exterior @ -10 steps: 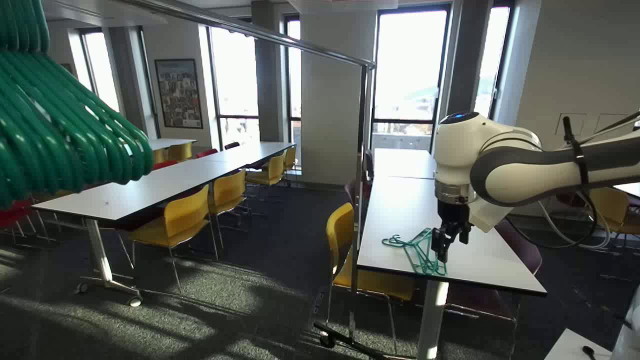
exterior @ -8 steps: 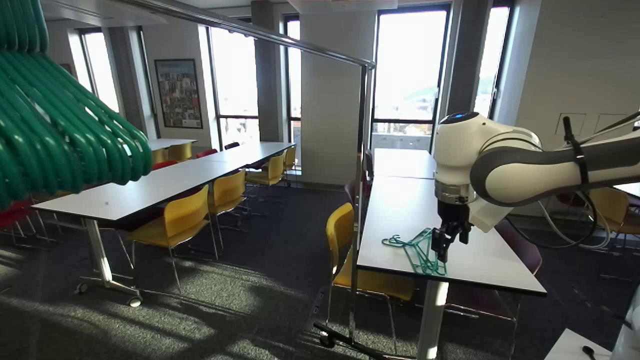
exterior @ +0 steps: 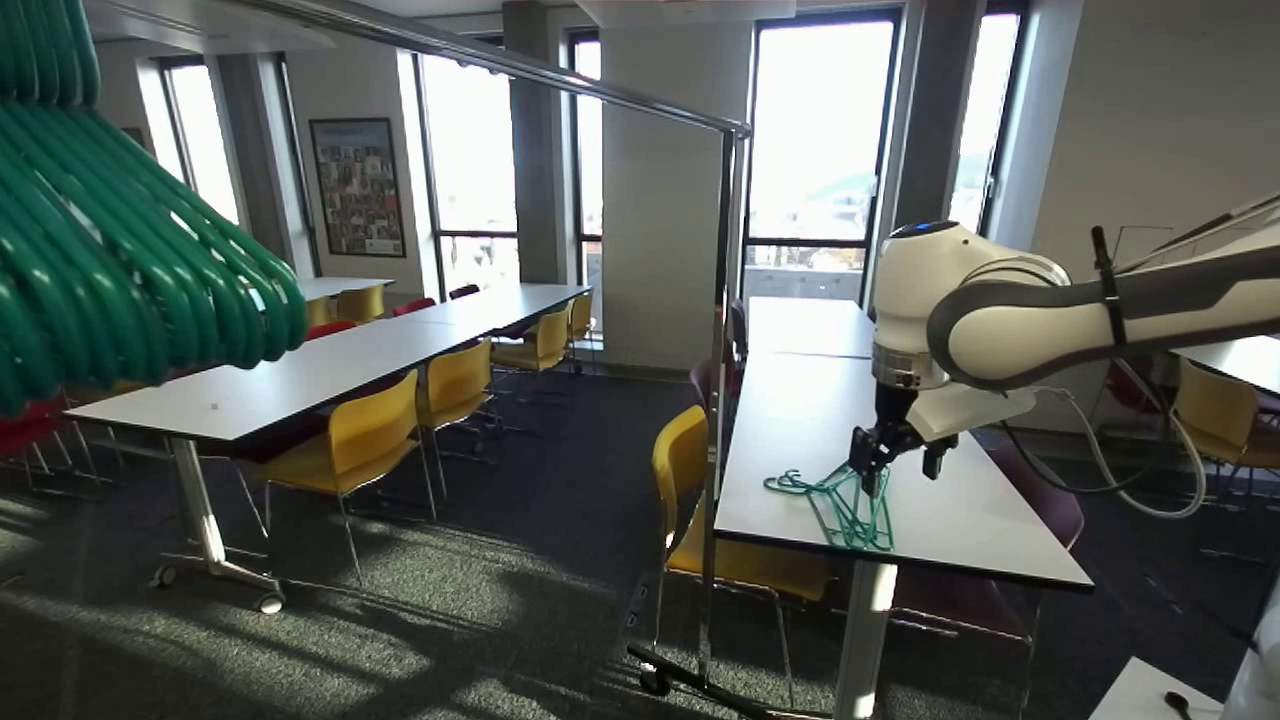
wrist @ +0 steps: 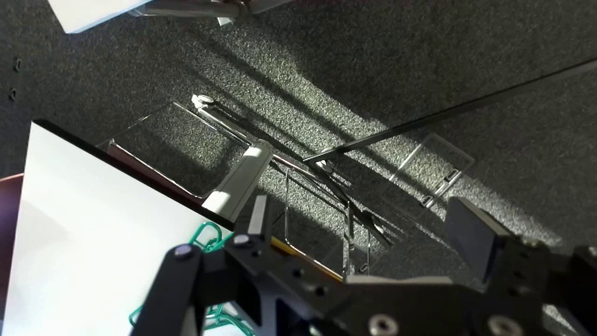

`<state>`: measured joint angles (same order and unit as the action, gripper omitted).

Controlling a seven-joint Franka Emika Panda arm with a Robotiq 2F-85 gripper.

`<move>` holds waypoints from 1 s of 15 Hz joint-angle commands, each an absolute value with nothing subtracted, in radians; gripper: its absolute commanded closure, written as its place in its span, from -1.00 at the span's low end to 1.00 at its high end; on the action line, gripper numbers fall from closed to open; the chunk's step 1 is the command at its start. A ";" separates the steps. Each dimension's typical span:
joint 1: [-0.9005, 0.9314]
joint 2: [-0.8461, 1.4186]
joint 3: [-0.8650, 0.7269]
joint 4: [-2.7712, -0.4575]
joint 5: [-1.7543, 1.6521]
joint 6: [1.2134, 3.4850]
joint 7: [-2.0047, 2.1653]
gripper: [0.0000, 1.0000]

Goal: Put one hanger from the table on the rail.

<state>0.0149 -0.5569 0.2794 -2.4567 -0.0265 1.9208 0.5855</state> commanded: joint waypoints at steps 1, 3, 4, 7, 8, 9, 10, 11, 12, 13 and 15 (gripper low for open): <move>-0.040 -0.531 0.199 -2.454 -0.012 2.028 0.635 -1.00; -0.069 -0.512 0.152 -2.461 -0.008 2.121 0.646 -1.00; -0.083 -0.502 0.133 -2.462 -0.002 2.163 0.655 -1.00; -0.118 -0.466 0.076 -2.467 0.036 2.279 0.671 -1.00; -0.117 -0.461 0.059 -2.468 0.055 2.296 0.659 -1.00; -0.114 -0.465 0.080 -2.460 0.021 2.248 0.644 -1.00; -0.118 -0.456 0.067 -2.460 0.032 2.264 0.644 -1.00; -0.119 -0.451 0.061 -2.460 0.036 2.270 0.643 -1.00; -0.119 -0.450 0.059 -2.460 0.037 2.271 0.643 -1.00; -0.119 -0.450 0.059 -2.460 0.038 2.271 0.644 -1.00; -0.118 -0.450 0.061 -2.460 0.039 2.271 0.645 -1.00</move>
<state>-0.1108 -0.4501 0.0542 -2.4625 0.0342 2.2745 0.6483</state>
